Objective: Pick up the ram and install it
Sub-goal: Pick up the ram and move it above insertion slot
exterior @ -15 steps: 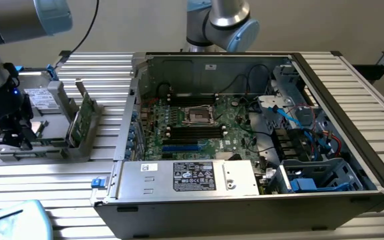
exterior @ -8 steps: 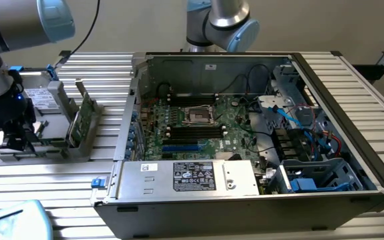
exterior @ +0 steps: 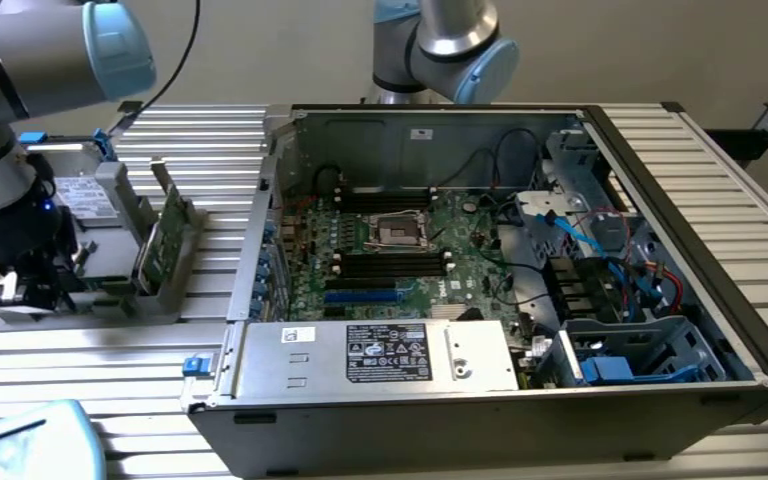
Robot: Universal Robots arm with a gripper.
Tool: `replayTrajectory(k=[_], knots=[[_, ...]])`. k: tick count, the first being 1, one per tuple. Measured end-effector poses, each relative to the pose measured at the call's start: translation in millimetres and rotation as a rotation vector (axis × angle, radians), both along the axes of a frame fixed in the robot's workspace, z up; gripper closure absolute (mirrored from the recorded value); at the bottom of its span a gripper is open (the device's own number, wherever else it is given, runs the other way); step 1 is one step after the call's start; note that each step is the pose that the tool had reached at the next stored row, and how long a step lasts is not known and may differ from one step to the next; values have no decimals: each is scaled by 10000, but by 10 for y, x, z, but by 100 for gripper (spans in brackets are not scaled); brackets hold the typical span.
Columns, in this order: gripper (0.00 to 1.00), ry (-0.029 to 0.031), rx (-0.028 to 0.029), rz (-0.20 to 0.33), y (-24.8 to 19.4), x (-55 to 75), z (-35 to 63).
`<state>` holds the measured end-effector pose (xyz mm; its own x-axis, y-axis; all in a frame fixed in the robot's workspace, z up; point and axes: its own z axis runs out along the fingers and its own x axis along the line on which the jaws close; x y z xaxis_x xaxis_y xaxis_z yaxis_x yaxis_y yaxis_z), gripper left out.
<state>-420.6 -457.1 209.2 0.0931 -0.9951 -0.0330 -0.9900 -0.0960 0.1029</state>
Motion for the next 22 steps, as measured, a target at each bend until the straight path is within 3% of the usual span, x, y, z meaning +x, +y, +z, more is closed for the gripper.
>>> replayTrajectory(k=[9, 22], knots=[[63, -1, 1, 0, -1, 7, -159], [63, 2, -1, 0, -1, 8, -180]])
